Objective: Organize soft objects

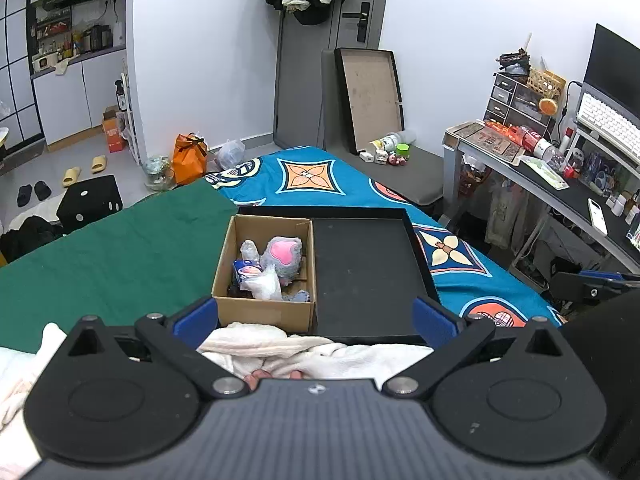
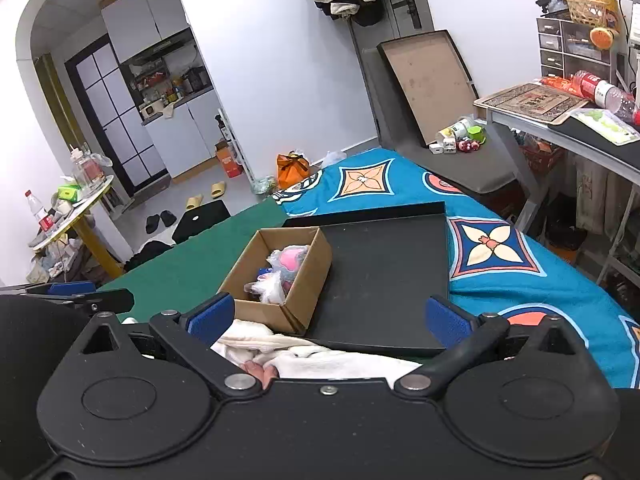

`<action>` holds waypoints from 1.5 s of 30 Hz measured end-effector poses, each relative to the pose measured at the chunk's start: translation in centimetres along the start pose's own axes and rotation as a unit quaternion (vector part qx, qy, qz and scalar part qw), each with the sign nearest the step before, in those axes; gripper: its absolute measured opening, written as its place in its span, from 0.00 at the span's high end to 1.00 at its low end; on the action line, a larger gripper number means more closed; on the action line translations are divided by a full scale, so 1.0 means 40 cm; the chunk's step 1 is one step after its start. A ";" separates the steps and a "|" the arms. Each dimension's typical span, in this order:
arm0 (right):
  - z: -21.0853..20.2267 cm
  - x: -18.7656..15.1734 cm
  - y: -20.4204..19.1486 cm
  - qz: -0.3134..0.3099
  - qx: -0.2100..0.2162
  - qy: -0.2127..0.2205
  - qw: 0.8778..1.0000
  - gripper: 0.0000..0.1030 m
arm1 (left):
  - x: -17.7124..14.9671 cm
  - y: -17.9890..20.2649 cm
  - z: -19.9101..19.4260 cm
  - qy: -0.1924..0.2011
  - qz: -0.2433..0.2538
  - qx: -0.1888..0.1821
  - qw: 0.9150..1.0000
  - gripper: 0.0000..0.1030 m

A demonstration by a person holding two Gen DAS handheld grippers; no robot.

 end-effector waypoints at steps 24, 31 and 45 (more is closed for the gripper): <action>-0.003 0.004 0.002 -0.001 -0.002 -0.003 1.000 0.00 | 0.003 0.004 -0.005 0.003 0.001 0.006 1.000 0.00; -0.003 0.001 0.005 -0.002 -0.001 -0.003 1.000 0.00 | -0.002 0.009 -0.006 0.004 0.000 0.011 1.000 0.00; -0.005 -0.004 0.000 -0.002 -0.004 -0.002 1.000 0.00 | -0.003 0.005 -0.009 0.005 0.000 0.008 1.000 0.00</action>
Point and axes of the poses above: each gripper's, at about its wrist camera, not at the fingertips, and z roughly the way its jaws point, y to its right, x to its top, the point moved 1 cm from there along z, roughly the way its jaws point, and after that the axes turned 15 degrees about -y, right-handed, at the moved point
